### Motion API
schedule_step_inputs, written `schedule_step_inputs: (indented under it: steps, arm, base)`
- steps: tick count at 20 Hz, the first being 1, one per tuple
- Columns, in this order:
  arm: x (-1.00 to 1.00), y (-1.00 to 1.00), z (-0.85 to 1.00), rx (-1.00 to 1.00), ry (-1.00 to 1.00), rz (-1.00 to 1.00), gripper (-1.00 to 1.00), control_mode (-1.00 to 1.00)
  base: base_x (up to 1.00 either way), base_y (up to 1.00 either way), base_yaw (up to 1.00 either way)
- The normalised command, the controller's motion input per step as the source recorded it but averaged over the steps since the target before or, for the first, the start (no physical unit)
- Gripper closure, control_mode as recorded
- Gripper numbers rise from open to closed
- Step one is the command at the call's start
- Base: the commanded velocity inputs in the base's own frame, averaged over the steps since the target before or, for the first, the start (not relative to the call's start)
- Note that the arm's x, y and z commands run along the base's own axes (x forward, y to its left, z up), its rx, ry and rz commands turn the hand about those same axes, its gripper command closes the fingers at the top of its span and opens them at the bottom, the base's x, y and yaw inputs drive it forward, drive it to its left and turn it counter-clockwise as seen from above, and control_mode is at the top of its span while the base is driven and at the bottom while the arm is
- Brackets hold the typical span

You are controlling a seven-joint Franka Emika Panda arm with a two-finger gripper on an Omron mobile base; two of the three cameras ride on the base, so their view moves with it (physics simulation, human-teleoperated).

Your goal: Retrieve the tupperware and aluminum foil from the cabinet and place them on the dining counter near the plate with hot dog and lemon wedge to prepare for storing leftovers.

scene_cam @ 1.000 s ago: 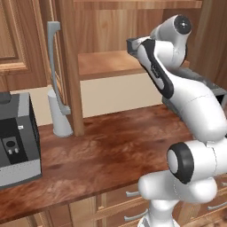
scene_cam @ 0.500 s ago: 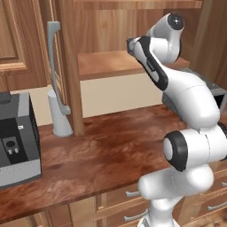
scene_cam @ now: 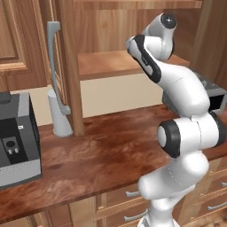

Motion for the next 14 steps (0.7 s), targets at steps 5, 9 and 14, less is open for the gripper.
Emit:
schedule_step_inputs:
  steps: [5, 9, 14]
  arm:
    - [0.38, 0.00, -0.04, 0.00, 0.01, 0.00, -1.00, -1.00]
    - [0.26, 0.00, -0.25, 0.00, 0.05, 0.00, -1.00, -1.00]
    - [0.15, 0.00, -0.35, 0.00, 0.11, 0.00, 1.00, -1.00]
  base:
    - [0.00, 0.00, 0.00]
    - [0.00, 0.00, 0.00]
    - [0.00, 0.00, 0.00]
